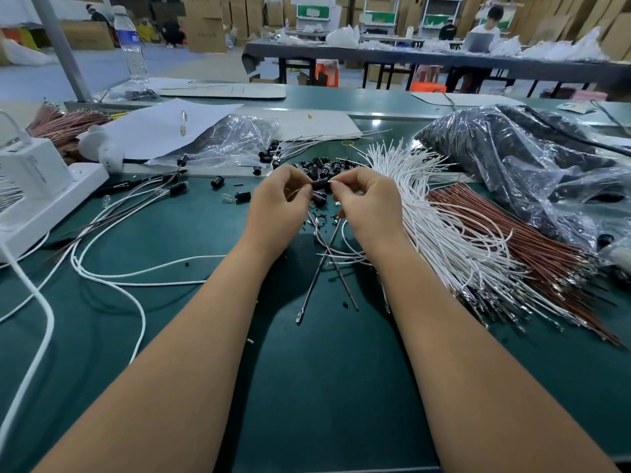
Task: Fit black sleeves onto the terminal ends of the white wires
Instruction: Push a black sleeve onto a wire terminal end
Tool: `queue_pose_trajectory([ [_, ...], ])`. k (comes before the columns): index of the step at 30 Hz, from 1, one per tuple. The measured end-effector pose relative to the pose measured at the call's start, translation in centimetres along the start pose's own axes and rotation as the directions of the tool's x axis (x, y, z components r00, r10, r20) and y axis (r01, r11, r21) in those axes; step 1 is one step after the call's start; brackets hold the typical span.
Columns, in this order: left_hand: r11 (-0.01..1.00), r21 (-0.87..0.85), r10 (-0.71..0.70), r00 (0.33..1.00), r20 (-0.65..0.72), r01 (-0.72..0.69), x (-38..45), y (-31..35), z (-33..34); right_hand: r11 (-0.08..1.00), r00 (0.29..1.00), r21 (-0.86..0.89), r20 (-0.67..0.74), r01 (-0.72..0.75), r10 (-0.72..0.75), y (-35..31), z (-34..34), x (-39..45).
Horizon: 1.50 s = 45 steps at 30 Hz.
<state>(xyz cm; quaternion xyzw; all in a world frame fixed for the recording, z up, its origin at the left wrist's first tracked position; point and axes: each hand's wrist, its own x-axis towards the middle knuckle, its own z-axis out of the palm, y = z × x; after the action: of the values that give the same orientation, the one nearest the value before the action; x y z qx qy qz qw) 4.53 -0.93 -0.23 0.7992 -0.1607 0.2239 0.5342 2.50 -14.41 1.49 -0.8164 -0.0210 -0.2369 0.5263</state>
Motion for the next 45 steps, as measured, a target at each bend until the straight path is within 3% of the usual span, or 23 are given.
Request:
queue_pose_trajectory([
  [6, 0.998, 0.059, 0.002, 0.999, -0.041, 0.001, 0.0, -0.2, 0.1, 0.999, 0.999, 0.031, -0.036, 0.01, -0.009, 0.1, 0.1, 0.2],
  [17, 0.945, 0.307, 0.154, 0.983, -0.103, -0.115, -0.5, 0.6, 0.0, 0.996, 0.999, 0.078, -0.04, 0.035, -0.032, 0.1, 0.2, 0.1],
  [25, 0.99, 0.134, 0.058, 0.992, -0.116, -0.042, -0.4, 0.9, -0.3, 0.988, 0.995, 0.137, -0.085, 0.072, -0.06, -0.3, 0.9, -0.3],
  [34, 0.959, -0.271, -0.093, 0.994, -0.05, 0.076, -0.3, 1.8, -0.3, 0.984, 0.989, 0.175, -0.147, 0.041, -0.015, -0.3, 0.9, 0.0],
  [41, 0.956, -0.285, -0.085, 0.995, -0.051, 0.067, -0.3, 1.7, -0.3, 0.974, 0.994, 0.226, -0.108, -0.004, 0.029, -0.2, 1.0, 0.0],
  [45, 0.959, -0.275, -0.091, 0.995, -0.053, 0.073, -0.2, 1.6, -0.3, 0.938, 0.996, 0.338, -0.006, -0.078, 0.085, -0.2, 1.0, 0.1],
])
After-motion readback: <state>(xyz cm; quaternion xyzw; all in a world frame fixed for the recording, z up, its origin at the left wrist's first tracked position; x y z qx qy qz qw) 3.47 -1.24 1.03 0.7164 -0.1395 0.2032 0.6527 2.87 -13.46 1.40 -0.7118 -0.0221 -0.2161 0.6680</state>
